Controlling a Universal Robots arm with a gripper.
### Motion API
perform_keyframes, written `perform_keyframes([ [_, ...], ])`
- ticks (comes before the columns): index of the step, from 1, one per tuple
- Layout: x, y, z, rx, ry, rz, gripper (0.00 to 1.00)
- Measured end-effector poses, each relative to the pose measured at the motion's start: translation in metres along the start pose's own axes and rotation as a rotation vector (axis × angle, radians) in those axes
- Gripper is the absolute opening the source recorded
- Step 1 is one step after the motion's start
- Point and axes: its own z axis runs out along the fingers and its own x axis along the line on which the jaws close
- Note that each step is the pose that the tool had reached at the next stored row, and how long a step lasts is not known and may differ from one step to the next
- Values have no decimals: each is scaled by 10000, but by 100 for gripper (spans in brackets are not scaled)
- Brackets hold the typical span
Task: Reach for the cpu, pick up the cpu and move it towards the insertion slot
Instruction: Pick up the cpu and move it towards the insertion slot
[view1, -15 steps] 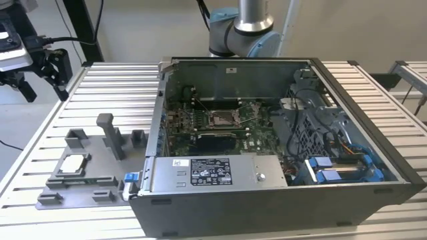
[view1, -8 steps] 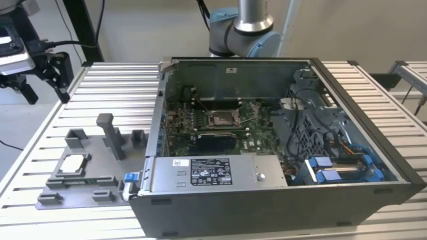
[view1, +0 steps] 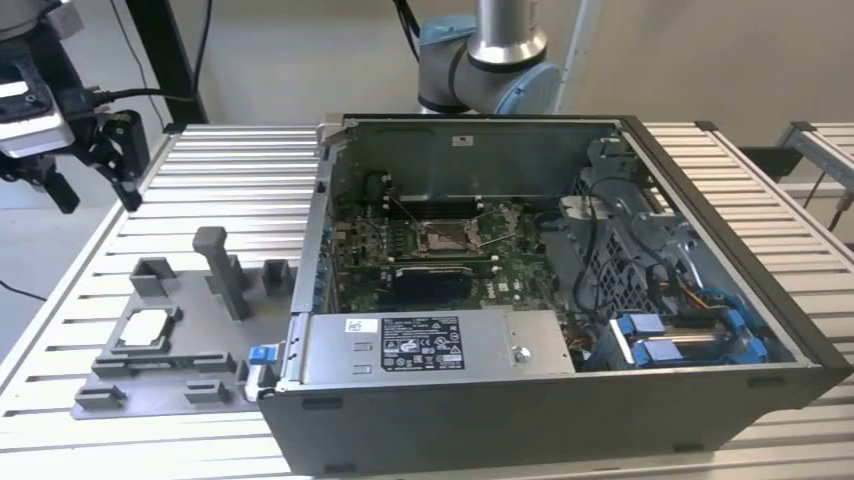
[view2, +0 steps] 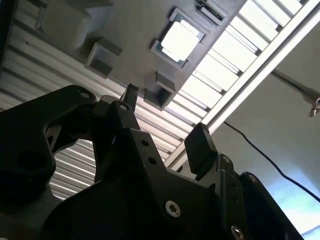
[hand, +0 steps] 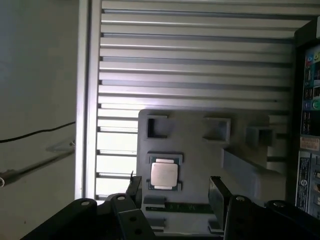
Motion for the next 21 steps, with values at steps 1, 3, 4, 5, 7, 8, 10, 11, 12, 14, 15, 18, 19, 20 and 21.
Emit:
perform_keyframes([
  [1, 0, 0, 8, 0, 0, 0, 100],
  [3, 0, -1, 22, 0, 1, 0, 100],
  [4, 0, -1, 30, 0, 1, 0, 100],
  [5, 0, -1, 39, 0, 0, 0, 100],
  [7, 0, -2, 55, 0, 1, 0, 100],
  [8, 0, -2, 64, 0, 0, 0, 100],
  [10, 0, -3, 81, 0, 0, 0, 100],
  [11, 0, -3, 88, 0, 1, 0, 100],
  [12, 0, -4, 96, 0, 0, 0, 100],
  [14, 0, -4, 111, 0, 2, 0, 100],
  [15, 0, -5, 118, 0, 1, 0, 100],
  [18, 0, -5, 139, 0, 1, 0, 100],
  [19, 0, -6, 146, 0, 1, 0, 100],
  [20, 0, -6, 153, 0, 1, 0, 100],
  [21, 0, -6, 160, 0, 1, 0, 100],
])
